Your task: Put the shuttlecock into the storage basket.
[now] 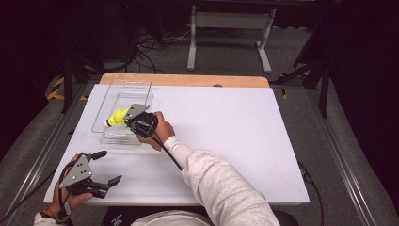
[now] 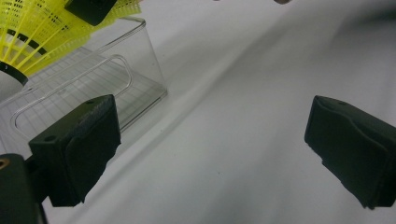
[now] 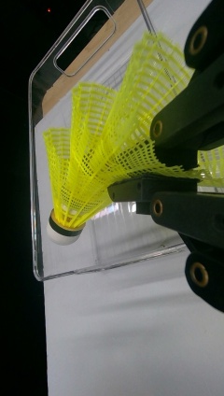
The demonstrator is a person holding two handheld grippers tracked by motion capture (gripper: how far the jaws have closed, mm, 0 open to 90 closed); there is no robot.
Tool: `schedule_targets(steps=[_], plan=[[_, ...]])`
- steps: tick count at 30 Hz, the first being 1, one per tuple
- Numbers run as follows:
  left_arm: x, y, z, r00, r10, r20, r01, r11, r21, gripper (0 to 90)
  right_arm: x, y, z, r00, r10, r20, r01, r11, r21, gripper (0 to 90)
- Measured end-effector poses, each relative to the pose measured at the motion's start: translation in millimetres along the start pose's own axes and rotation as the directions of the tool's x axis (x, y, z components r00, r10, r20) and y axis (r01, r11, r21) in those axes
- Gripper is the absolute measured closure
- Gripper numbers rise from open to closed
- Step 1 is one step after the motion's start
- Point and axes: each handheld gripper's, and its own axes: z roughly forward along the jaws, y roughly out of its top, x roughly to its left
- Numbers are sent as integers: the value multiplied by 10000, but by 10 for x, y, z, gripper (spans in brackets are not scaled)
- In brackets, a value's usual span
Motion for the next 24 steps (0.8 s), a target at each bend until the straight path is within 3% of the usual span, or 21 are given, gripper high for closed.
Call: schedule_targets(steps=[14, 24], plan=[[0, -2, 2, 10000, 15, 39, -15, 10000, 46, 45, 17, 16, 60, 9996, -66, -264, 74, 9995, 302, 874], [-1, -2, 4, 10000, 11, 65, -12, 10000, 66, 46, 57, 4, 138, 9974, -325, -650, 379, 9957, 842, 865]])
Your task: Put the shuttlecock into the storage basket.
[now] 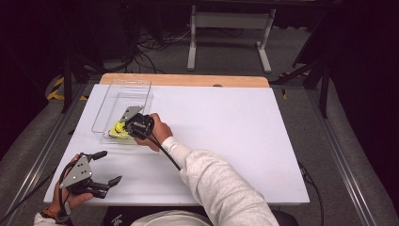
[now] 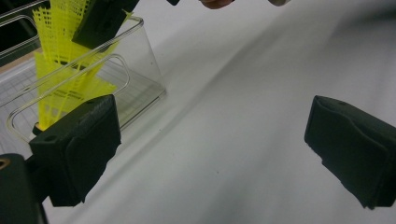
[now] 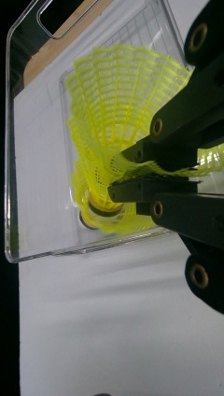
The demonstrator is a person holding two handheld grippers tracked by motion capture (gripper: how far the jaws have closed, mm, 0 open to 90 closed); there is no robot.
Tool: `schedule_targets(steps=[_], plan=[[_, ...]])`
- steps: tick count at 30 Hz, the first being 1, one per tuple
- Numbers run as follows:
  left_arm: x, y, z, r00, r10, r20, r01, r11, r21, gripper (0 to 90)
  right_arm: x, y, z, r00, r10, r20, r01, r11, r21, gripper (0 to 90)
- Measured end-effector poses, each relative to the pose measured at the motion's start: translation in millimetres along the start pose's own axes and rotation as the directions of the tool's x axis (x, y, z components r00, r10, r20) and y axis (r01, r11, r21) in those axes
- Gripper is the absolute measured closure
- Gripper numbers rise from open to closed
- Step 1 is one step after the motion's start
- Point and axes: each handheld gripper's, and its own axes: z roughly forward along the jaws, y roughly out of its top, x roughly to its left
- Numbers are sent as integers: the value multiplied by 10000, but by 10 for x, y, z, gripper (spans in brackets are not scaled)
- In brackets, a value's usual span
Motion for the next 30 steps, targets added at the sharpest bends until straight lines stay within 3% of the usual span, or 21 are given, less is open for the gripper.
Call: schedule_targets(steps=[12, 20, 28, 30], plan=[[-3, 2, -2, 10000, -2, 12, 2, 10000, -31, 46, -72, 97, 127, 9998, 128, -127, -121, 9986, 521, 848], [8, -3, -5, 10000, 20, -2, -20, 10000, -30, 46, -195, 134, 210, 9966, 650, -497, -615, 9957, 691, 791], [8, -1, -9, 10000, 21, -20, -21, 10000, -33, 46, -151, 125, 242, 9990, 442, -2, -439, 9928, 1110, 590], [12, -4, -14, 10000, 5, -30, -5, 10000, -57, 46, -140, 112, 233, 9978, 633, 175, -650, 9899, 1261, 521]])
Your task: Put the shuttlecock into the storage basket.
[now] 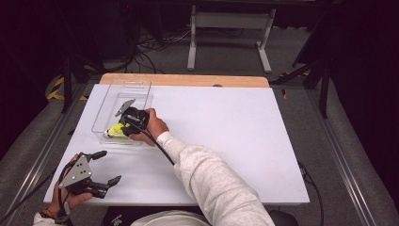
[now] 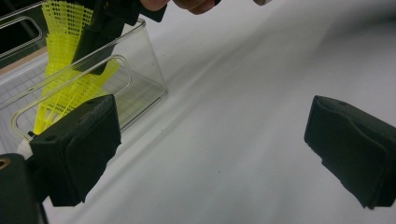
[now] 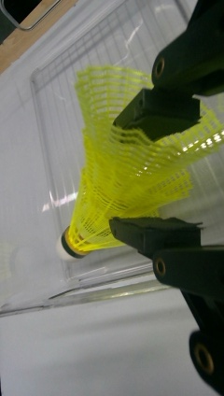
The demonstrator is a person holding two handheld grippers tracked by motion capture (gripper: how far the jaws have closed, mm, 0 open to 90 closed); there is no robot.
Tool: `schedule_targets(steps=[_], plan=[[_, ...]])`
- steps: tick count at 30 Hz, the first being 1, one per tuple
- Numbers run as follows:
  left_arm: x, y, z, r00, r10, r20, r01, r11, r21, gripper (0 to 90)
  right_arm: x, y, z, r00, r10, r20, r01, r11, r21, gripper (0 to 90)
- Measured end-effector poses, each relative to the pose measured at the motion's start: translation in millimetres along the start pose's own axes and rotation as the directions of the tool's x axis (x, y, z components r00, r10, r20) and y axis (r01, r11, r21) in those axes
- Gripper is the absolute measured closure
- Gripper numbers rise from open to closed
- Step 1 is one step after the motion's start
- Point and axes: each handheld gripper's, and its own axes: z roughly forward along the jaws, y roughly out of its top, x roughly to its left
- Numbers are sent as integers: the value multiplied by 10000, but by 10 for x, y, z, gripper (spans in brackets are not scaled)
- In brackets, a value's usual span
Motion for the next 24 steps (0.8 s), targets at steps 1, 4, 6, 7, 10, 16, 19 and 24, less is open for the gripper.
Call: schedule_targets(steps=[1, 4, 6, 7, 10, 16, 19, 24], plan=[[1, -1, 1, 10000, -10, 9, 10, 10000, 3, 46, 1, -6, -11, 9999, 31, 97, -31, 10000, 15, 502], [-2, 0, 1, 10000, 18, 11, -18, 10000, 10, 46, -1, -20, -83, 9997, 104, 210, -103, 9999, -30, 418], [1, -2, 3, 10000, 0, 23, 0, 10000, 13, 46, -6, -45, -144, 9997, 182, 165, -180, 9998, -101, 409], [3, -3, 5, 10000, -4, 18, 4, 10000, 21, 46, -13, -60, -175, 9997, 186, 131, -183, 9996, -203, 403], [1, 0, 9, 10000, 17, 28, -17, 10000, 56, 46, -39, -94, -241, 9994, 350, 67, -347, 9986, -411, 405], [-4, 7, 21, 10000, 46, 73, -47, 10000, 82, 46, -50, -140, -349, 9986, 469, 232, -451, 9966, -694, 403], [-6, 6, 26, 10000, 31, 77, -31, 9999, 115, 46, -31, -158, -409, 9988, 273, 396, -234, 9951, -960, 403], [-7, 6, 26, 10000, 77, 45, -78, 9999, 119, 46, 2, -206, -501, 9971, -135, 750, 239, 9901, -1385, 380]])
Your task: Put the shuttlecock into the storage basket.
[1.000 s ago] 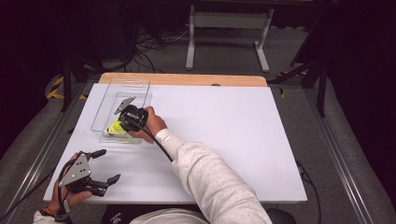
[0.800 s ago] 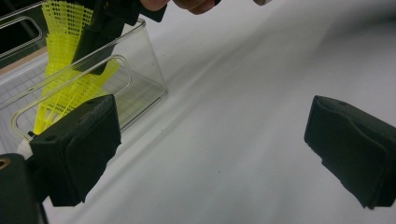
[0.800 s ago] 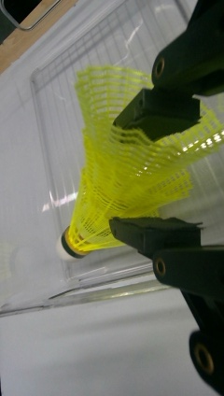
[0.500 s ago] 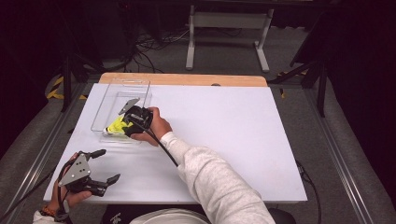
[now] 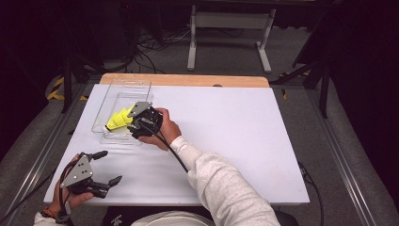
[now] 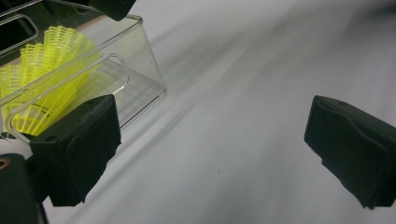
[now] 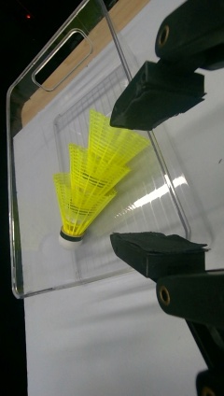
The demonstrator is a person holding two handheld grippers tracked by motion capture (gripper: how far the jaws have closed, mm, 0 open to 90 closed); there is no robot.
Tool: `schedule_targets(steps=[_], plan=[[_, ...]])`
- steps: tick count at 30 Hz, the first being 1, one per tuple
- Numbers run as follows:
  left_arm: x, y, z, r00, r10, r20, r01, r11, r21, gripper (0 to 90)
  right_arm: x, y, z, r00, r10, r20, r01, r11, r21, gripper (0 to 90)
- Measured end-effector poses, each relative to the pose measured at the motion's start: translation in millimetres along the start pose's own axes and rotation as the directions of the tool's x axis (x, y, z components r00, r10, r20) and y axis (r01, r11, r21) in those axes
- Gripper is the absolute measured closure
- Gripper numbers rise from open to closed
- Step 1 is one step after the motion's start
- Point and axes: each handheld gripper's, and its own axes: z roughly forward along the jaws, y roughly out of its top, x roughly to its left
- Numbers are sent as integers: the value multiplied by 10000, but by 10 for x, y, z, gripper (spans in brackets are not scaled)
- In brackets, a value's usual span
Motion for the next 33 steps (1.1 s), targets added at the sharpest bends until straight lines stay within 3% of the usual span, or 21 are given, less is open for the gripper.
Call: schedule_targets(steps=[12, 16, 33], plan=[[-4, -2, 15, 10000, -29, -6, 29, 10000, 84, 46, -35, -85, -196, 9990, -255, 361, 274, 9983, -515, 343], [-3, -3, 17, 10000, -29, -11, 29, 9999, 99, 46, -58, -110, -253, 9991, -147, 395, 170, 9982, -579, 337], [-5, -5, 20, 10000, -30, -15, 30, 9999, 126, 46, -111, -213, -435, 9946, -494, 916, 553, 9965, -630, 290]])
